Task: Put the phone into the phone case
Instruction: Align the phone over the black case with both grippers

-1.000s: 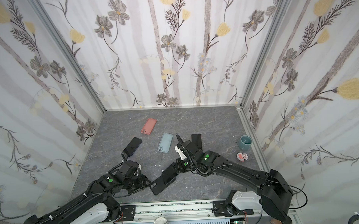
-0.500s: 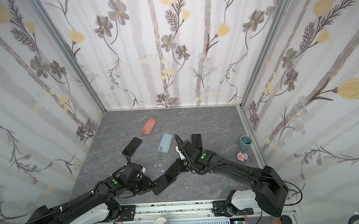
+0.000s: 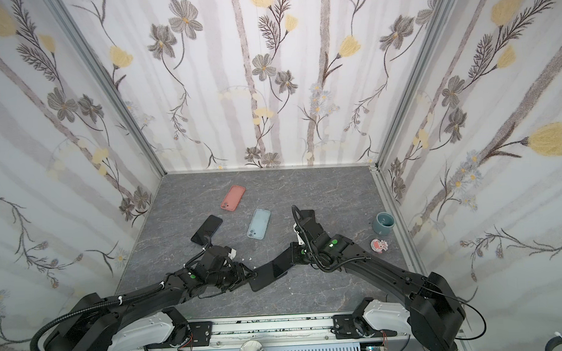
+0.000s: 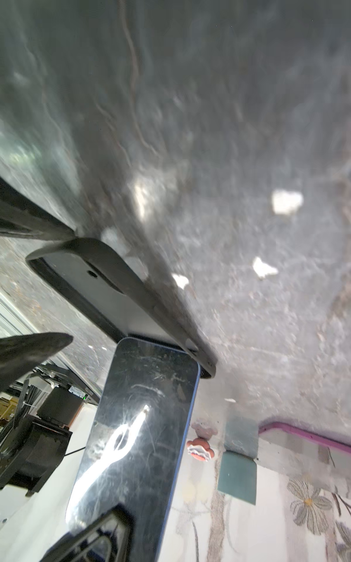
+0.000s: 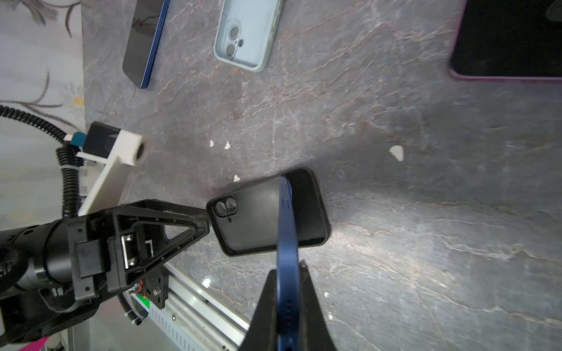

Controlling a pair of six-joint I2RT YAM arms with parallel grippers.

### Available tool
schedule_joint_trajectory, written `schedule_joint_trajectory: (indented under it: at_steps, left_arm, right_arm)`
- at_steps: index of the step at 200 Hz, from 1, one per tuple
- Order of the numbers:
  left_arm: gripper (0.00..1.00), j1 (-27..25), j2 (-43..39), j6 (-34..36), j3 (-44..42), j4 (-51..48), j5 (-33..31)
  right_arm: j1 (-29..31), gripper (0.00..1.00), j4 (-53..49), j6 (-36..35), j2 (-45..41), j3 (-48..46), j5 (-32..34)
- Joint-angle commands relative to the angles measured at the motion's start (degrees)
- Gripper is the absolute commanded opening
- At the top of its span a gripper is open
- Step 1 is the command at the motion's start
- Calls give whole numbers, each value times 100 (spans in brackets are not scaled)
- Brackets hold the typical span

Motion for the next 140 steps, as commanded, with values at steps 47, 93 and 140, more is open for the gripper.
schedule_joint_trajectory:
  at_steps: [47,93,140]
  left_arm:
    - [53,-66,328,316,506,494,-438]
    - [52,-62,-345,393,213,-143,-514]
    - [47,-62,-722,412,-39,-234,-420]
  right_arm:
    - [-284,0,-344,49,-548,-83,181]
    - [33,0,302,-57,-483,46,-694]
    - [212,0,1122,-198,104,-11,-1354]
